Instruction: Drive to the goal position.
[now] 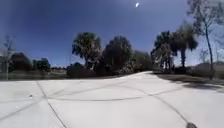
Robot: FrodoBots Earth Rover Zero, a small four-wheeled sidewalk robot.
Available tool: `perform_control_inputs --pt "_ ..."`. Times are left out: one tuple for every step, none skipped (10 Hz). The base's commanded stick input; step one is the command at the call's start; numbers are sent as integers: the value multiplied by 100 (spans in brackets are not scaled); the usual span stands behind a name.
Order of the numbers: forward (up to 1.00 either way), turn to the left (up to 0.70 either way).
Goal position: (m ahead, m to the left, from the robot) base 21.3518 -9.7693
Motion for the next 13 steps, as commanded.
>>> perform_control_inputs --pt "70 -2" --pt "70 0" --pt "70 0" --pt "70 0" --pt "70 -23" --pt "70 -35" --pt "70 -35" --pt "70 -30" --pt "70 -14" --pt "70 0" --pt "70 0" --pt "70 0" --pt "70 0"
